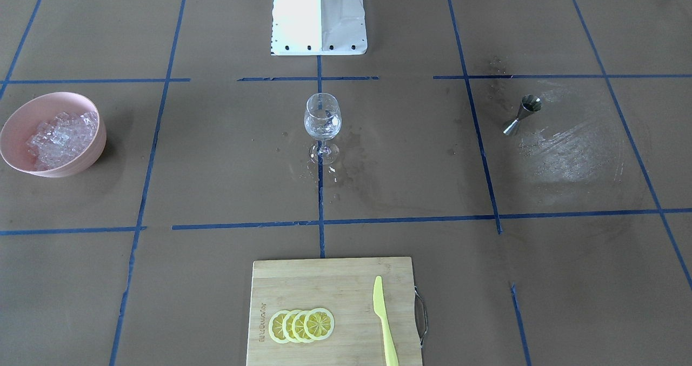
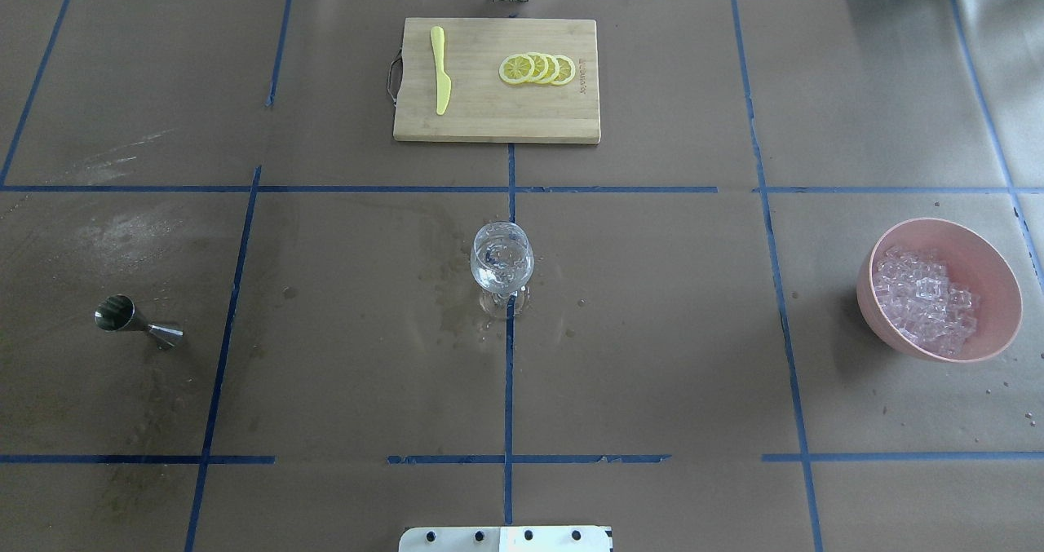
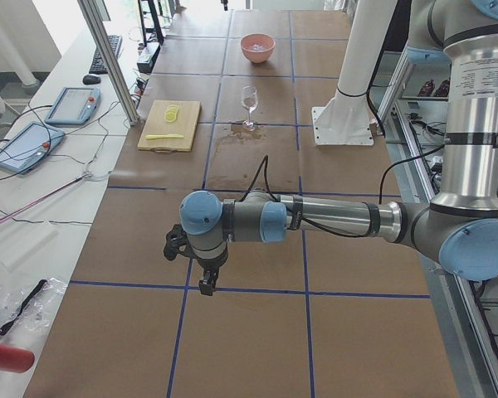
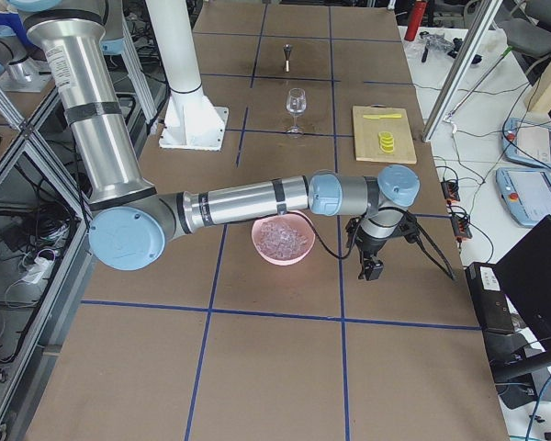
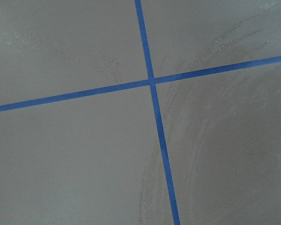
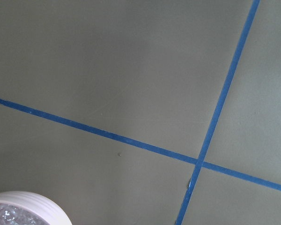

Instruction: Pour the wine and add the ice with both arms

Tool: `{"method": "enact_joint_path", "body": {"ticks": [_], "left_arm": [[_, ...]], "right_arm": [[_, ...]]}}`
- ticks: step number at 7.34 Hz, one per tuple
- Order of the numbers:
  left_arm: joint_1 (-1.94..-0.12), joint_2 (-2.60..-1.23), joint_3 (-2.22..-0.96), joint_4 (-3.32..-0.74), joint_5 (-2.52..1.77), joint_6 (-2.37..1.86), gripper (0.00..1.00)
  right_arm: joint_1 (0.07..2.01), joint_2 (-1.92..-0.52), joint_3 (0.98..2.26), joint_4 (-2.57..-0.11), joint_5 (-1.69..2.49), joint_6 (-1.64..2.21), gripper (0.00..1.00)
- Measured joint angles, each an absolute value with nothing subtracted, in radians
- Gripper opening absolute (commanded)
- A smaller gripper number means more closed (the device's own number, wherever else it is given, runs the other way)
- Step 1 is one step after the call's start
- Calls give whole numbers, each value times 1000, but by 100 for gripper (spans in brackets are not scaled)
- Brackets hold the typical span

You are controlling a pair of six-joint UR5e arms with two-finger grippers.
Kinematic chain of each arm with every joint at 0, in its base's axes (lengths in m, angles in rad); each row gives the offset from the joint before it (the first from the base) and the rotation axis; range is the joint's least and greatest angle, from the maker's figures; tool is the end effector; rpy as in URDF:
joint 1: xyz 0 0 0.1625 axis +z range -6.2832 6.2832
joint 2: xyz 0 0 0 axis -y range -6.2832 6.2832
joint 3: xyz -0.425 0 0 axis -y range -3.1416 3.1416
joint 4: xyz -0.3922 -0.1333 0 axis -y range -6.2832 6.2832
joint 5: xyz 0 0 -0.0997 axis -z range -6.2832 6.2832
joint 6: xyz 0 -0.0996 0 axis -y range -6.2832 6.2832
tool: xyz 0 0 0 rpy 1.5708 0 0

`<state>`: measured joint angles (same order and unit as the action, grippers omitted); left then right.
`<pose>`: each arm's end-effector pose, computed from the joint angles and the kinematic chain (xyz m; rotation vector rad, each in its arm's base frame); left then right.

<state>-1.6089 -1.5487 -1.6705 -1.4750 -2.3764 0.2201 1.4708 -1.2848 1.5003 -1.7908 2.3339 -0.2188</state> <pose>-0.0797 -0.4774 0.6278 0.0868 0.8021 0.1647 0.0040 -0.6058 0.5588 0.0412 -0.7651 -0.3014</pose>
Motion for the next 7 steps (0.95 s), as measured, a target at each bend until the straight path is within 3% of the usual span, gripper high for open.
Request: {"method": "enact_joint_path", "body": {"ticks": [7], "left_arm": [[-1610,-1553,-1744,-1485,-2255,215,100]], "right_arm": [[1470,-1283,1499,-1798,2356,-211,100]]}}
